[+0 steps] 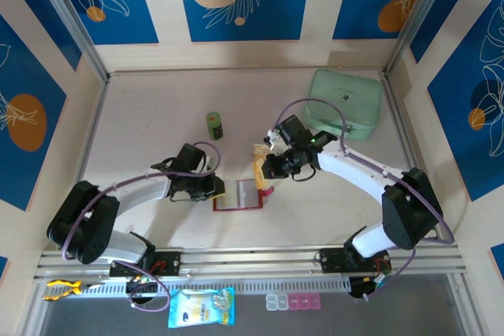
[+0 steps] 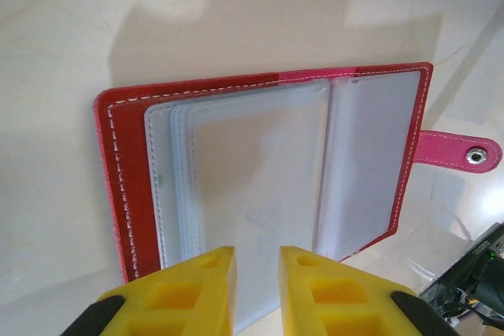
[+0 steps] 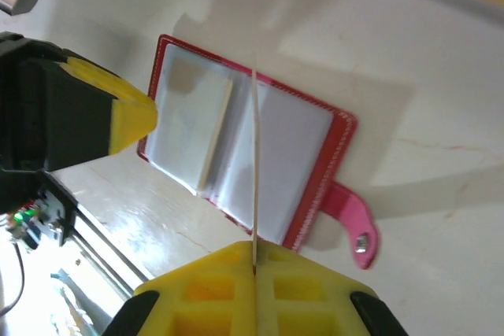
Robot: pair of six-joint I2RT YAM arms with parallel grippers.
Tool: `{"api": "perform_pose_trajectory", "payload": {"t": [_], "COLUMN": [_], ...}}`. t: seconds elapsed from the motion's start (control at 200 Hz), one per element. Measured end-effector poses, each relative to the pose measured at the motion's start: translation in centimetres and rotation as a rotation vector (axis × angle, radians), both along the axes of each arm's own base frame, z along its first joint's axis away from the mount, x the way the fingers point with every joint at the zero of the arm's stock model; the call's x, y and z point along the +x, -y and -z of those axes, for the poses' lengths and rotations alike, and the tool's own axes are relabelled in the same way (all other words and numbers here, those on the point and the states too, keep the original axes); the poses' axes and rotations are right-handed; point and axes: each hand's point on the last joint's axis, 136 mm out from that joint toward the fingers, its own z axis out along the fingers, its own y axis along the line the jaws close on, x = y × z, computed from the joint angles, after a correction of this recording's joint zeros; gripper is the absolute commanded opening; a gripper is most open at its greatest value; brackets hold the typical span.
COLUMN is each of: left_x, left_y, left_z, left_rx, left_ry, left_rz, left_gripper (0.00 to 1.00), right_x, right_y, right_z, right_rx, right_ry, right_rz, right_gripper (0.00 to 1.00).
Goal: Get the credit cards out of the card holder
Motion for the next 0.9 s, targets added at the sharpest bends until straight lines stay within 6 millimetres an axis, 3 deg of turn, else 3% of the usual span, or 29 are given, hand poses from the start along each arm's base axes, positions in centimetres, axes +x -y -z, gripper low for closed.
{"api": "perform_pose_trajectory", "payload": {"t": [0.25,0.415,0.67,0.9], "left_x": [1.2,1.9,2.1,2.3], "left_y": [0.5,0.5,0.1,-0.3], "left_z": [-1.4,-2.1,-2.1,-2.4], "left_rx": [-0.014,-0.013,-0.005,-0.004], "left_ry": [0.033,0.043,0.036,0.047], "left_rz": [-0.003,-0.016,-0.025,-0.037], "left_gripper": [0.24,0.24,0.24,0.24], "right_x": [3.2,4.7,6.8,9.1], "right_y": [2.3,2.6,2.5,2.4], "right_z": [-3.1,-4.9,-4.0,-3.0], "right_rx": [-0.116,-0.167,-0.279,-0.337], "right_ry": [0.289,0.45,0.52,0.516], "right_rz": [-0.267,-0.48,-0.747,-0.865], "right_gripper": [0.02,0.0,0.0,0.0]}}
